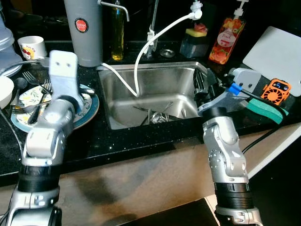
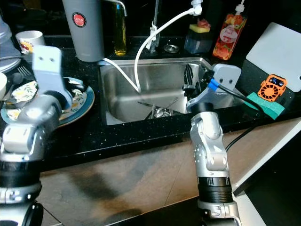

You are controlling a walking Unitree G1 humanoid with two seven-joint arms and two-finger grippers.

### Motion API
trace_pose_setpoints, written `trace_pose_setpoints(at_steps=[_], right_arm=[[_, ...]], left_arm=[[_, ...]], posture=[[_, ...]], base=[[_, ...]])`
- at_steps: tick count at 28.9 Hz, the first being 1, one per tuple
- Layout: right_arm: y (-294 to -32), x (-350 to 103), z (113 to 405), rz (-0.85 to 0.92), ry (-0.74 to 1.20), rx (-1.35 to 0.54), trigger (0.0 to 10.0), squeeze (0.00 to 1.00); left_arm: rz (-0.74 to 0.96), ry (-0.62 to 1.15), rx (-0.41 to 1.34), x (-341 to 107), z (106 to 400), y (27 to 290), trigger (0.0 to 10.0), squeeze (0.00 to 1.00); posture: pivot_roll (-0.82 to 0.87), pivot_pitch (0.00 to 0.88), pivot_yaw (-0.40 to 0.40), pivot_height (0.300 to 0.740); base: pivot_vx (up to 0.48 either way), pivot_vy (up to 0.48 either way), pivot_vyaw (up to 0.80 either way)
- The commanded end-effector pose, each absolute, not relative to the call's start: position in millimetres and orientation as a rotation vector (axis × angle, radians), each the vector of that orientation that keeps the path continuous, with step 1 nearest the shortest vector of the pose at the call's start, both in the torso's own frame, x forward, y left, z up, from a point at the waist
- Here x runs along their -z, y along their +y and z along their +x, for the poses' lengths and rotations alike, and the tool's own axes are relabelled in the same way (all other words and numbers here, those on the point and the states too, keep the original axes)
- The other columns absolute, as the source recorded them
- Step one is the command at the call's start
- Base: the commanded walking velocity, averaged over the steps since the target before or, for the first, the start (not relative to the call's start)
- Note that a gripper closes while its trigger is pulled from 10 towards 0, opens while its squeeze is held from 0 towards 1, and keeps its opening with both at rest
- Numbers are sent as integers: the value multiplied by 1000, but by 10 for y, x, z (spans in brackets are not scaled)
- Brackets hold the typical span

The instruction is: Kitchen organization

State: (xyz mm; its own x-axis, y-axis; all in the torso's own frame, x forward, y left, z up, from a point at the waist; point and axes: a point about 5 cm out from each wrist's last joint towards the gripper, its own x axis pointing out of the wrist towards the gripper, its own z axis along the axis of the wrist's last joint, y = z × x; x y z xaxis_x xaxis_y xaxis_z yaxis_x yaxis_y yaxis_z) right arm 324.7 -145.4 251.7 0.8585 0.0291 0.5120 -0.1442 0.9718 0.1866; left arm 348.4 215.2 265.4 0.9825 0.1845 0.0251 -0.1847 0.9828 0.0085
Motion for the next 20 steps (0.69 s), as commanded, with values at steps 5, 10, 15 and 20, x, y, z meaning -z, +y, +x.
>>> trace_pose_setpoints(at_steps=[5, 10, 15, 20], right_arm=[[-1367, -2474, 3244, 225, -515, -114, 10000, 0], [-1406, -2439, 3238, 239, -499, -100, 10000, 0], [-1460, -2415, 3225, 231, -491, -82, 10000, 0], [-1443, -2420, 3227, 227, -491, -93, 10000, 0]], left_arm=[[-112, -14, -342, -2752, 3587, 2305, 10000, 0], [-327, 14, -431, -2695, 3609, 2329, 10000, 0], [-421, 51, -511, -2627, 3629, 2373, 10000, 0], [-366, 101, -568, -2549, 3679, 2443, 10000, 0]], posture=[[98, 37, -85, 740], [61, 27, -78, 740], [53, 25, -86, 740], [52, 24, -87, 740]], base=[[0, 0, 0], [0, 0, 0], [0, 0, 0], [0, 0, 0]])
